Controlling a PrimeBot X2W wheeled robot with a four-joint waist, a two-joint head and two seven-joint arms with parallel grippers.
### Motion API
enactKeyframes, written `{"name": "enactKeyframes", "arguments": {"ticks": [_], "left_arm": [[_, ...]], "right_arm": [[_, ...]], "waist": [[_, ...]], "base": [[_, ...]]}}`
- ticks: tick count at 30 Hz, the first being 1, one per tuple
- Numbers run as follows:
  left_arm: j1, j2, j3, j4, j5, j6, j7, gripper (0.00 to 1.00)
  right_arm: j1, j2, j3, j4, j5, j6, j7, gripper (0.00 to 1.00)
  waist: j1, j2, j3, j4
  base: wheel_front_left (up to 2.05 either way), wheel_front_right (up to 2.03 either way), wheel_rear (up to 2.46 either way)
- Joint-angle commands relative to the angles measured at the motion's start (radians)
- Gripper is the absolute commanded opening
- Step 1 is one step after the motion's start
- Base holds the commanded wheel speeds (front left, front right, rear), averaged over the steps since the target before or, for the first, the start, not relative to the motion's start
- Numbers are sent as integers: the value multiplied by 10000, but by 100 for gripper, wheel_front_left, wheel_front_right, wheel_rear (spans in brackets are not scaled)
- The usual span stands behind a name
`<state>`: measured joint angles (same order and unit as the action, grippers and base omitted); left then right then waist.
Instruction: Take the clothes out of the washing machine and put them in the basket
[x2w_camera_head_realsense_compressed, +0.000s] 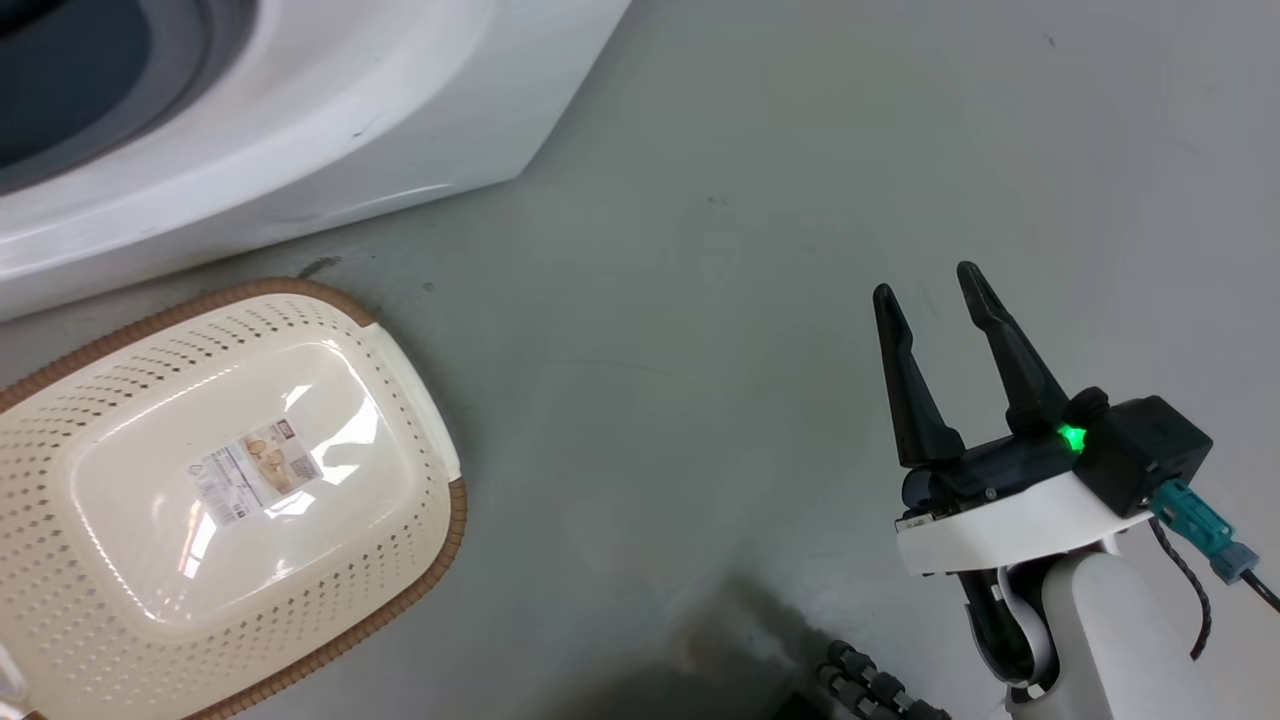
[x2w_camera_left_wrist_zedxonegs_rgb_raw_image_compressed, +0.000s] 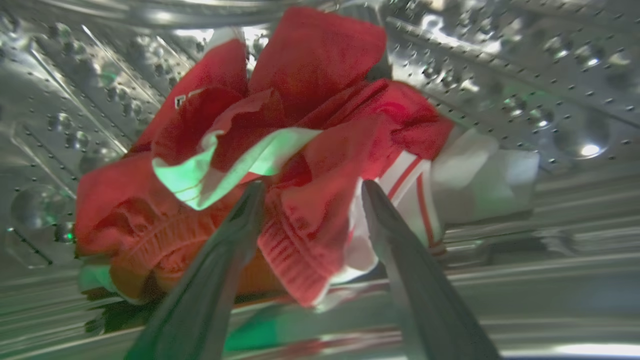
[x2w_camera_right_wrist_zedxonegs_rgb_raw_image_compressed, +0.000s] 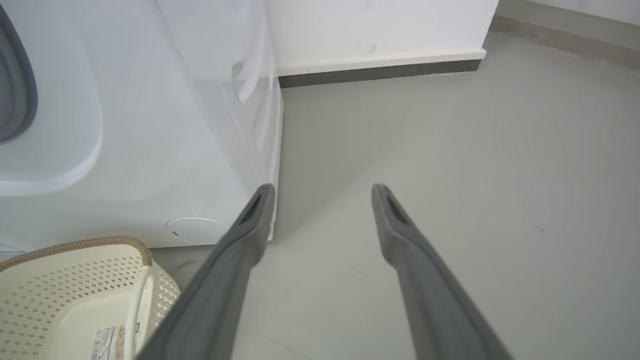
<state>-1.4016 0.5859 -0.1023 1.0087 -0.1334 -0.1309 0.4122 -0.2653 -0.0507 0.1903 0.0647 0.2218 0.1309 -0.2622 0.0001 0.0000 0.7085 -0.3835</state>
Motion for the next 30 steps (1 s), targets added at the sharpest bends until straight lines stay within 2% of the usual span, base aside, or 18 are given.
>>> {"name": "enactKeyframes", "arguments": {"ticks": [1,9,10,11,12,14,15,19,25,30], "left_arm": [[-195,136,-114,23,-37,6,333,100],[-597,604,-244,-157,-174,148,2376,100],[-562,623,-207,-208,-214,203,2467,96],[-465,624,-165,-212,-264,262,2614,29],[-364,608,-121,-280,-318,316,2671,2],[-251,631,-90,-551,-327,466,2514,0],[65,667,-23,-840,-397,681,2172,0],[527,465,47,-1284,-538,855,1237,0],[1550,-79,322,-1416,-927,1036,-1041,0],[2533,-640,534,-1043,-1334,945,-3133,0]], "right_arm": [[6,10,41,-53,95,-3,-36,100],[-49,9,218,-83,322,-3,-37,100],[-62,9,227,-87,337,-3,-37,100],[-75,9,238,-77,365,-3,-37,100],[-87,9,250,-54,385,-3,-37,100],[-123,9,260,-26,406,-3,-38,100],[-181,9,287,10,459,-3,-38,100],[-171,9,174,93,396,-3,-38,100],[-97,7,-14,198,192,-3,-38,100],[156,4,-130,413,-11,-3,-37,100]], "waist": [[-1,0,158,-141],[-1,0,428,-373],[-1,0,444,-392],[-1,0,449,-406],[-1,0,445,-414],[-1,0,431,-425],[-1,0,329,-436],[-1,0,48,-329],[-1,0,-750,-26],[-1,0,-1665,240]], "base": [[0,0,0],[0,0,0],[0,0,0],[0,0,0],[0,0,0],[0,0,0],[0,0,0],[0,0,0],[0,0,0],[0,0,0]]}}
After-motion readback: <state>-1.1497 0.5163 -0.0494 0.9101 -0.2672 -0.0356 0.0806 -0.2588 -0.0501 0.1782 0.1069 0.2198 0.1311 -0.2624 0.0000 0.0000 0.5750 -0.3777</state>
